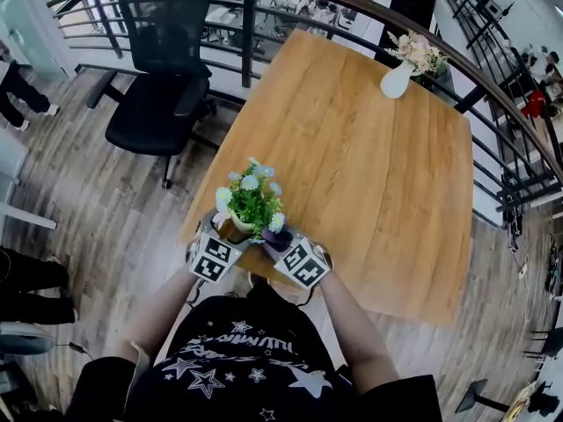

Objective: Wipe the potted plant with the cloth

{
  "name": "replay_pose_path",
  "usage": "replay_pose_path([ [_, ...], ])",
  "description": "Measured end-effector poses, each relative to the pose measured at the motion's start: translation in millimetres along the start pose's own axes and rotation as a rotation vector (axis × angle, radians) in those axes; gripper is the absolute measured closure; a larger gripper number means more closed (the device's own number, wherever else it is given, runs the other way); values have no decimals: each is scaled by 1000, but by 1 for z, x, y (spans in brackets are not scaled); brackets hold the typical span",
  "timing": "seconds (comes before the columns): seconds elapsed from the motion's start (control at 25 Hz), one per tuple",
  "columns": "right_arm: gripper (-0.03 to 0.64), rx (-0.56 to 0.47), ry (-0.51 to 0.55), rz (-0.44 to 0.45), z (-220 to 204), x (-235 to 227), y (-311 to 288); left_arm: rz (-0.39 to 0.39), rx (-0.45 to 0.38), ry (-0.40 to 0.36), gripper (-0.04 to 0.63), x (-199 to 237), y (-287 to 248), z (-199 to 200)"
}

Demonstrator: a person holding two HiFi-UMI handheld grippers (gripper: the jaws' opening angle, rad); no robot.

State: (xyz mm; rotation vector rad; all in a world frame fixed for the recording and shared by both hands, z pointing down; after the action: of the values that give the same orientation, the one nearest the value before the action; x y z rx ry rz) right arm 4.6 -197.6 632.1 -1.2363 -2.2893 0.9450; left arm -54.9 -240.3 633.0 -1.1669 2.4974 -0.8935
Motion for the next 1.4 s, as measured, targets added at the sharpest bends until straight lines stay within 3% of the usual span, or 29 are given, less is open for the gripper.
replay_pose_path([
  [0.56, 532, 19, -95, -136, -4, -51, 4, -191, 43, -87, 141, -50, 18, -16],
  [0.88, 532, 6, -101, -136, -2, -53, 0, -153, -3, -100, 141, -14, 35, -16],
  [1.16, 532, 24, -96, -126, -3, -52, 2, -293, 33, -297, 115, 15, 25, -7],
  [1.32, 532, 34, -85, -118, -2, -53, 1, -378, 79, -470, 115, 26, 10, -1],
  [1.4, 532, 38, -69, -115, -3, -55, 0, -424, 112, -516, 115, 27, 4, -2],
])
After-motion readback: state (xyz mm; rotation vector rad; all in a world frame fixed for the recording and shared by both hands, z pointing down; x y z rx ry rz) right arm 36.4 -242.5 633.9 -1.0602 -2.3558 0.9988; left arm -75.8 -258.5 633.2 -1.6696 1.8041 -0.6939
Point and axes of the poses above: the fingertips, and each gripper's own axes: y backward along the fingers, x to its left, z out of its top, the point moved 1 cm from there along y, backward along the fingers, and after that the axes turned 3 degrees about -z, right-handed, at the moved point
